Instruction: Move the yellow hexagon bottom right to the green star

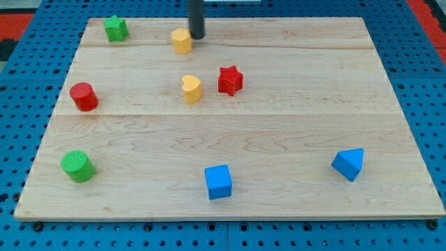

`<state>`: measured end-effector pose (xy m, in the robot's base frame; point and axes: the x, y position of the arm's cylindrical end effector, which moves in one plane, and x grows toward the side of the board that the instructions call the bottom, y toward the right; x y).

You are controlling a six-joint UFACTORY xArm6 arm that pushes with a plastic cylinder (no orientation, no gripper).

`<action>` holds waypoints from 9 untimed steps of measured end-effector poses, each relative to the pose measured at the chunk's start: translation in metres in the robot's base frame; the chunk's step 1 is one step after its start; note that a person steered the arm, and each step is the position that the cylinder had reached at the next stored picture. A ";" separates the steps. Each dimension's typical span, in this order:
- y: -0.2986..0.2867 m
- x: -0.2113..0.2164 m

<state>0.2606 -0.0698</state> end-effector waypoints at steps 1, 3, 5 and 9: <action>0.007 -0.015; -0.057 -0.017; -0.024 0.061; -0.095 -0.069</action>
<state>0.1912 -0.1649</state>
